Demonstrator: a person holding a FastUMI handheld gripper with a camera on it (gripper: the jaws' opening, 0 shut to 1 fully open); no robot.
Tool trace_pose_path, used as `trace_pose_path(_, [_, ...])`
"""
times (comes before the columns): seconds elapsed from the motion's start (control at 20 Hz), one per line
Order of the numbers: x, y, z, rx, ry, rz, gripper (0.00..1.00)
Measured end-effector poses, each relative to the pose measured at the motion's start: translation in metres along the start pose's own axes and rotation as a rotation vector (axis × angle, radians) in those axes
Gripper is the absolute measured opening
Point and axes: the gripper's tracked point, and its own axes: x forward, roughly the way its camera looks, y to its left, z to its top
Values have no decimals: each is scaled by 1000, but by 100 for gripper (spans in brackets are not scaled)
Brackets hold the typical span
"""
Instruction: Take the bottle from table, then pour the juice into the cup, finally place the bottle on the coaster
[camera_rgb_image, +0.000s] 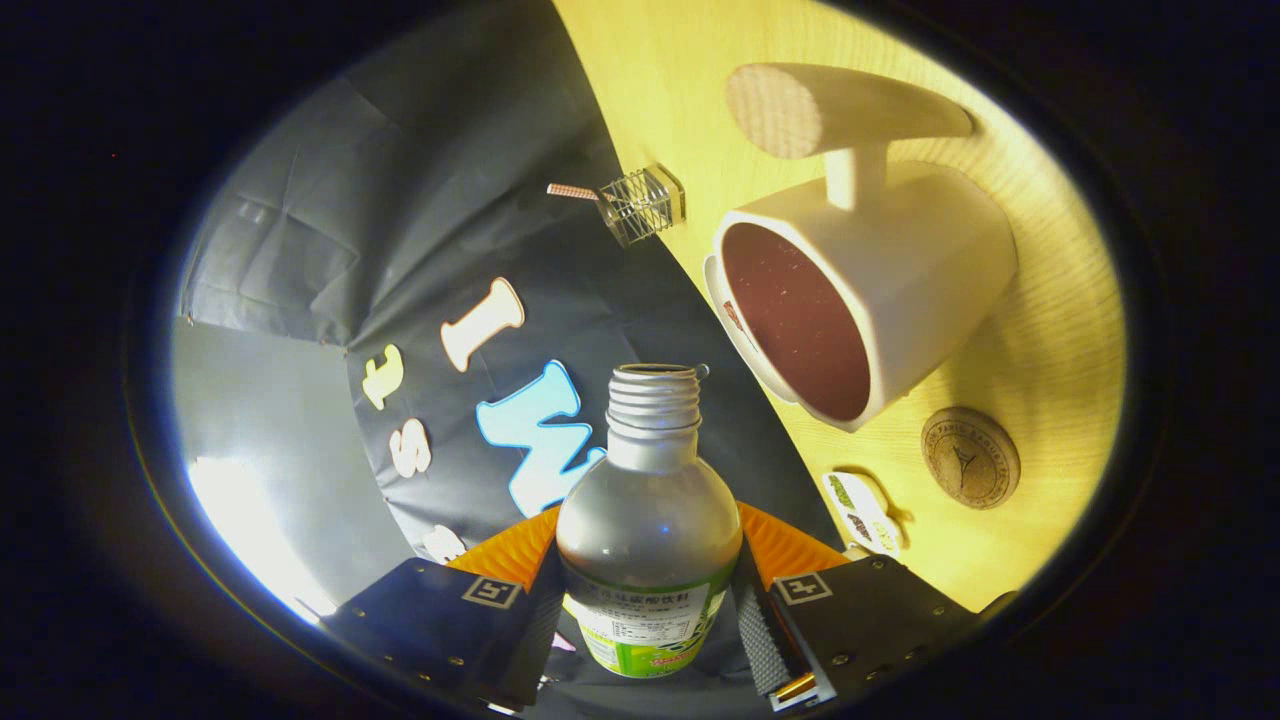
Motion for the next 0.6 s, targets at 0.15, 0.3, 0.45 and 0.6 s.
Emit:
trace_pose_path(0.15, [0,-2,-1,-140,13,-34,77])
trace_pose_path(0.3, [2,-1,-1,-229,29,-43,77])
trace_pose_path(0.45, [2,-12,-6,-388,56,-105,77])
trace_pose_path(0.6, [-1,-19,-12,-537,89,-137,77])
